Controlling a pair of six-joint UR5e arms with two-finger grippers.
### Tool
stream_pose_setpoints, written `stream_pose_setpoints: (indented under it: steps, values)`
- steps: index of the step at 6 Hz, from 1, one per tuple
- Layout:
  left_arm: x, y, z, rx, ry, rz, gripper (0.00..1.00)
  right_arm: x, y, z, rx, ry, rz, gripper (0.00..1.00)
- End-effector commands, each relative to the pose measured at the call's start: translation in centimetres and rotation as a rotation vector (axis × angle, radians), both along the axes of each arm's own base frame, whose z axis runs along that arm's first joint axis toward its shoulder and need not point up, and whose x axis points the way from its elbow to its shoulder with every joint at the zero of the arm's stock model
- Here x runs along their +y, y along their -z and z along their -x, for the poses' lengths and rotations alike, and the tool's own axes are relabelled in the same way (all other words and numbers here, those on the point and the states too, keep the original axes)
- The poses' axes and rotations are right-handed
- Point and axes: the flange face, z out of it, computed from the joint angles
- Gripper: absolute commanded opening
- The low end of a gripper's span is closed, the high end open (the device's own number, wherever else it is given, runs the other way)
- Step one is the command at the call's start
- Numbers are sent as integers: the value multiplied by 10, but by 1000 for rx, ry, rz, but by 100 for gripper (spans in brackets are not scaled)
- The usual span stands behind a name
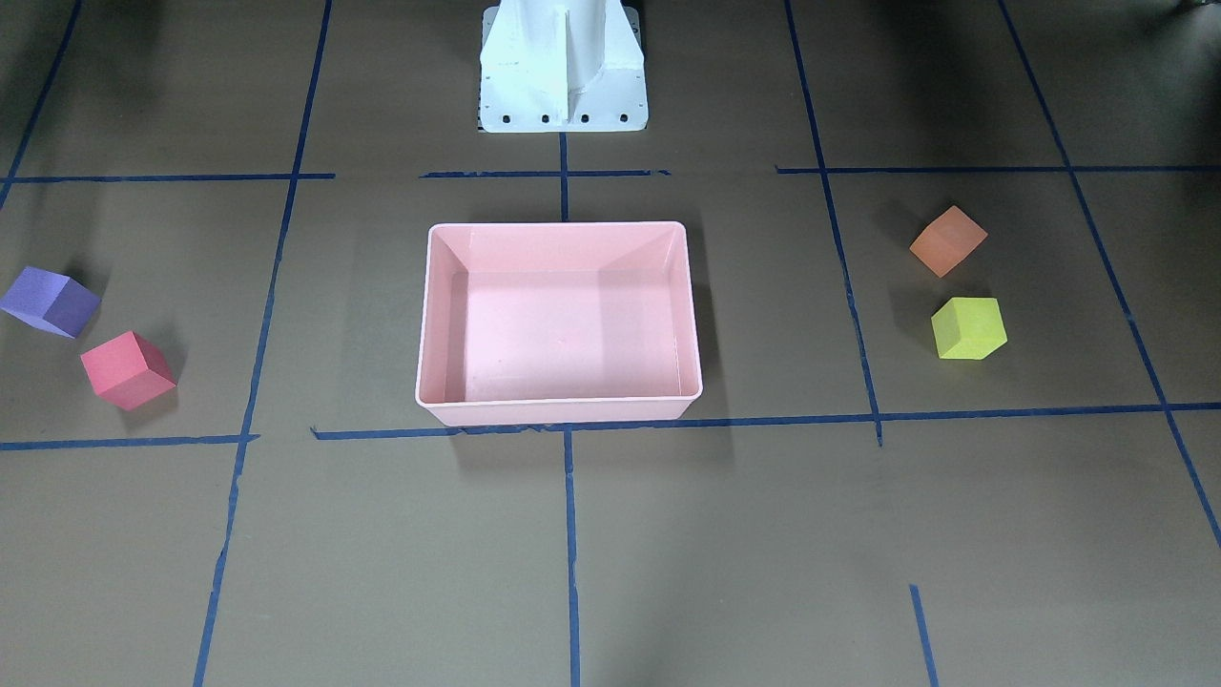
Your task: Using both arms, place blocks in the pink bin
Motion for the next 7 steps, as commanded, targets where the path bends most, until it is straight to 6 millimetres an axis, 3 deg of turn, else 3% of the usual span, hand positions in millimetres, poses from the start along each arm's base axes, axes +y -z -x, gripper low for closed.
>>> stream_pose_setpoints:
  steps: [1, 2, 3, 4, 5, 6, 7]
  values:
    - [-7, 9, -2, 0, 0, -21, 100, -1, 5, 0, -1, 1, -12, 100]
    - [-4, 12, -2, 2, -2, -29, 100, -2, 1, 7, 0, 15, -2, 100]
    - [-15, 37, -2, 1, 2, -81, 100, -10, 11, 16, 1, 33, -34, 100]
    - [-41, 56, -3, -1, 4, -166, 100, -29, 26, 18, -2, 32, -101, 100]
    - [-57, 64, -7, 50, 0, -187, 100, -26, 30, 19, -14, 33, -123, 100]
    - [-70, 93, -14, 95, -1, -230, 100, -38, 34, 20, -18, 17, -154, 100]
    - [-74, 103, -56, 106, -31, -206, 100, -51, 39, 23, -40, -4, -144, 100]
